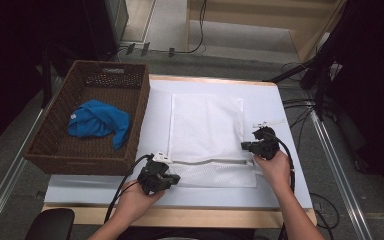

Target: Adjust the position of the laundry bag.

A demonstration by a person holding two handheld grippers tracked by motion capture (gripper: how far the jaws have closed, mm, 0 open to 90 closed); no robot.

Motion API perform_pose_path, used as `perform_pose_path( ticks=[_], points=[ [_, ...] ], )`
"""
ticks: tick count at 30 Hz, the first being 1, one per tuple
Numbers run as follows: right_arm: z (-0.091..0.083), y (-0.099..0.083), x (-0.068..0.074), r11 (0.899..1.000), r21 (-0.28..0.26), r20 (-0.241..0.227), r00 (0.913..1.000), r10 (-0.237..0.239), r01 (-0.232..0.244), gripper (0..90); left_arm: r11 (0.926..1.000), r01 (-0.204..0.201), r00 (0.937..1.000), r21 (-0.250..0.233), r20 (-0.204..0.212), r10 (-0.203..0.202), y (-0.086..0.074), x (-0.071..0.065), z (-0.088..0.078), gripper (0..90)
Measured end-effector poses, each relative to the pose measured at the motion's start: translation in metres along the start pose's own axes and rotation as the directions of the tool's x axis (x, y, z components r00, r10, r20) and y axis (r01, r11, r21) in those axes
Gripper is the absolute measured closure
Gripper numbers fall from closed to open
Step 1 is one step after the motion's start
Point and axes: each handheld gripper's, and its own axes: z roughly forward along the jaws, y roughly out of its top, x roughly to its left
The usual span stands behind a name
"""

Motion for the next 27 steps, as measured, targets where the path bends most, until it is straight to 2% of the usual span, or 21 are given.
perform_pose_path(
  ticks=[3, 6, 9, 13, 16, 17, 18, 21, 23, 27],
  points=[
    [0.001, -0.001, -0.002, 1.0, 0.0, -0.005, 1.0, -0.003, 0.003, 89.2, 1.0, 0.0, 1.0, -0.004, 0.002, 0.0, 0.0, 0.0, 0.0, 88.7],
    [0.001, -0.001, -0.003, 1.0, -0.004, -0.006, 1.0, -0.005, 0.005, 88.6, 1.0, -0.008, 0.9997, 0.004, 0.023, 0.008, 0.0, 0.003, 0.001, 86.8],
    [0.0, -0.002, -0.004, 1.0, -0.019, 0.002, 1.0, -0.002, 0.002, 84.4, 0.9997, -0.025, 0.9987, -0.004, 0.044, 0.025, 0.001, 0.005, -0.002, 79.7],
    [-0.005, -0.005, -0.006, 0.999, -0.052, 0.008, 1.0, -0.003, 0.003, 74.9, 0.998, -0.052, 0.9973, -0.036, 0.05, 0.054, 0.003, 0.003, -0.008, 71.7],
    [-0.012, -0.008, -0.007, 0.997, -0.08, -0.005, 1.0, -0.005, 0.005, 69.2, 0.995, -0.072, 0.9952, -0.069, 0.062, 0.076, 0.006, 0.001, -0.011, 64.7],
    [-0.014, -0.009, -0.007, 0.996, -0.093, -0.005, 0.9999, -0.013, 0.013, 67.3, 0.9941, -0.079, 0.9947, -0.075, 0.06, 0.083, 0.006, 0.0, -0.012, 58.7],
    [-0.015, -0.01, -0.007, 0.995, -0.096, -0.005, 0.9998, -0.018, 0.017, 66.4, 0.9935, -0.083, 0.9945, -0.078, 0.058, 0.087, 0.007, 0.0, -0.013, 58.7],
    [-0.018, -0.011, -0.006, 0.996, -0.089, 0.007, 1.0, -0.005, 0.005, 65.4, 0.9925, -0.099, 0.9931, -0.073, 0.055, 0.103, 0.009, -0.002, -0.013, 48.7],
    [-0.019, -0.011, -0.006, 0.996, -0.092, 0.009, 0.9999, -0.011, 0.012, 65.0, 0.9903, -0.114, 0.992, -0.079, 0.044, 0.118, 0.01, -0.002, -0.015, 47.1],
    [-0.022, -0.011, -0.004, 0.995, -0.099, 0.011, 0.9999, -0.012, 0.013, 63.5, 0.9893, -0.108, 0.9902, -0.098, 0.079, 0.116, 0.012, 0.0, -0.018, 42.4]
  ],
)
